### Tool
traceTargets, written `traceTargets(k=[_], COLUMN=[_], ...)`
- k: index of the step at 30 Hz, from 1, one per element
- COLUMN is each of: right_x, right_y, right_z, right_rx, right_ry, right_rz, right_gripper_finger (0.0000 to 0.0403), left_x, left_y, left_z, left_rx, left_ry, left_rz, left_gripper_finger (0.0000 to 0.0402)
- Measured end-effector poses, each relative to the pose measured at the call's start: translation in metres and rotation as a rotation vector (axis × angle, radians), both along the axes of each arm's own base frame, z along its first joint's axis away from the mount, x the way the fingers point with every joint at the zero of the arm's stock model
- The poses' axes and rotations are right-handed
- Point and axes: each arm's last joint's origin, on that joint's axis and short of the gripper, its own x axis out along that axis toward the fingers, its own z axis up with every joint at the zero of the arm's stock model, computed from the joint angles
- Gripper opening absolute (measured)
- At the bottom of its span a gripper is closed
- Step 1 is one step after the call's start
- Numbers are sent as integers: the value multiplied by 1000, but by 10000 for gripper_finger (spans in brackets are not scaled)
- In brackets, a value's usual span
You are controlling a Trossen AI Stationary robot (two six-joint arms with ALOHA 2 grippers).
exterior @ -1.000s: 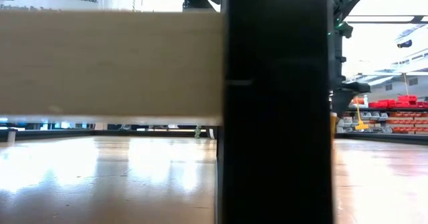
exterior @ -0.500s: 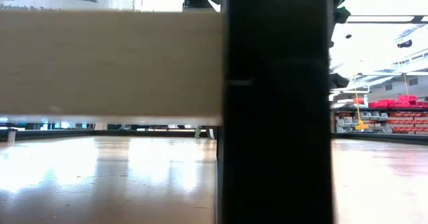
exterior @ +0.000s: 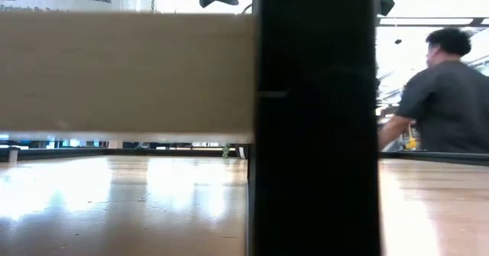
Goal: Pick and place medicine bottles onto shelf by color
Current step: Put the orange medicine bottle on the shelf
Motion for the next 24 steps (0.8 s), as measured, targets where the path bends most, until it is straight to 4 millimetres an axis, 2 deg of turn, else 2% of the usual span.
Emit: traceTargets(k=[5, 10, 16, 19, 24], right_x=[7, 17, 30, 44, 76], right_y=[4, 8, 9, 6, 3], right_z=[4, 10, 35, 45, 50], right_rx=[-25, -56, -160, -198, -211], right_ry=[-72, -182, -227, -194, -105], right_rz=[37, 41, 98, 152, 281], right_gripper_finger=[222, 222, 222, 222, 222], left_x=[-21, -33, -44, -49, -54], left_y=[5, 6, 5, 7, 13], left_z=[16, 25, 31, 30, 28], left_rx=[12, 15, 16, 21, 17], left_ry=[-42, -66, -60, -44, -1], left_rz=[34, 53, 60, 64, 81], left_gripper_finger=[192, 191, 190, 188, 189])
